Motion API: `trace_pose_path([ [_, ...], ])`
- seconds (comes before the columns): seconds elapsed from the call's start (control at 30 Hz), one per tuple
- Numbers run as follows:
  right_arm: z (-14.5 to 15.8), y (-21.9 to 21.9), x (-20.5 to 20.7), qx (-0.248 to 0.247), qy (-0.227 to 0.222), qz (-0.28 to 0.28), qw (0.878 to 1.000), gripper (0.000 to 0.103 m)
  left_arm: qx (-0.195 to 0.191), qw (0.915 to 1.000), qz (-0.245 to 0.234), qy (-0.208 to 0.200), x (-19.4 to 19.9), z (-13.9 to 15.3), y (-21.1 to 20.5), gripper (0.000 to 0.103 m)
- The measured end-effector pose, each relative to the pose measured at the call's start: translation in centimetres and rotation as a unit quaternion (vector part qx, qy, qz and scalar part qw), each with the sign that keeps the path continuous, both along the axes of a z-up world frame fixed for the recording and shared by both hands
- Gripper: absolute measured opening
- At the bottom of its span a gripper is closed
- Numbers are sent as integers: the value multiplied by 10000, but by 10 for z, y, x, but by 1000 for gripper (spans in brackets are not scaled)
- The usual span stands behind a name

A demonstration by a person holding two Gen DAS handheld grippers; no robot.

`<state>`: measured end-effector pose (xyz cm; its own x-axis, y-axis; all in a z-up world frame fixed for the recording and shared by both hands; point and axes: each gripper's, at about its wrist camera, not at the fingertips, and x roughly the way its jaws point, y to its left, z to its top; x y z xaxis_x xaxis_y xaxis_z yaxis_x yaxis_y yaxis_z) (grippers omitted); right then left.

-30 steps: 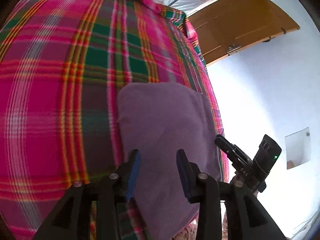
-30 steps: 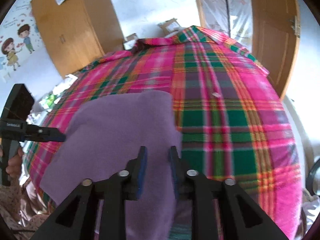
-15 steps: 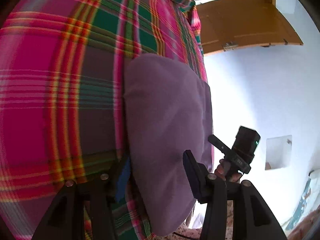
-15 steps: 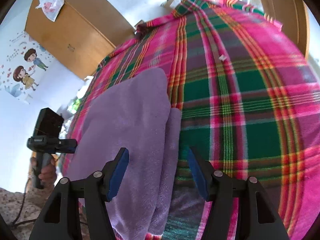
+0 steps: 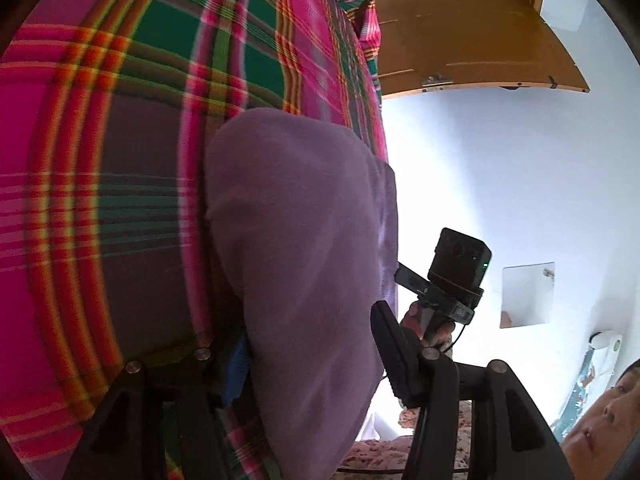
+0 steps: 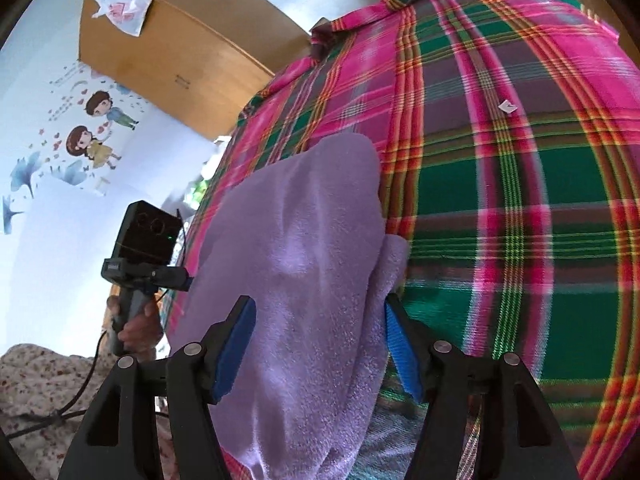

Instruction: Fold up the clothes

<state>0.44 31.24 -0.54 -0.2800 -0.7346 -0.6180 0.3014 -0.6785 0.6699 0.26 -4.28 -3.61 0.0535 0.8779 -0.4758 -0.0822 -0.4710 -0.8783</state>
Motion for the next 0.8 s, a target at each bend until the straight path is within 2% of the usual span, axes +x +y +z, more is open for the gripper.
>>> trace_pose_path([
  [0.13,-2,2,-1,-125,-23,53,9999,67,-37,10000,31,20,4,3,4,60],
  [0.3,-5,2,-5,-243,-104,25,9996,66,-161,9997,94,-168,2,7,6,58],
  [0.4,-3,-2,-2,-44,-46,19,10000,67,-172,9993,203,-248,4,5,4,53],
  [0.47,-2,-4,0,55,3,6,10000,67,-166,9990,274,-315,6,2,0,42],
  [0.53,-1,-6,1,107,41,-8,9999,66,-131,9985,352,-404,7,-1,-3,39],
  [0.67,3,-12,6,565,262,-1,9981,54,-167,9988,348,-293,11,1,-2,38],
  [0.8,3,-12,10,801,380,-57,9960,47,-181,9988,375,-274,13,2,0,36],
])
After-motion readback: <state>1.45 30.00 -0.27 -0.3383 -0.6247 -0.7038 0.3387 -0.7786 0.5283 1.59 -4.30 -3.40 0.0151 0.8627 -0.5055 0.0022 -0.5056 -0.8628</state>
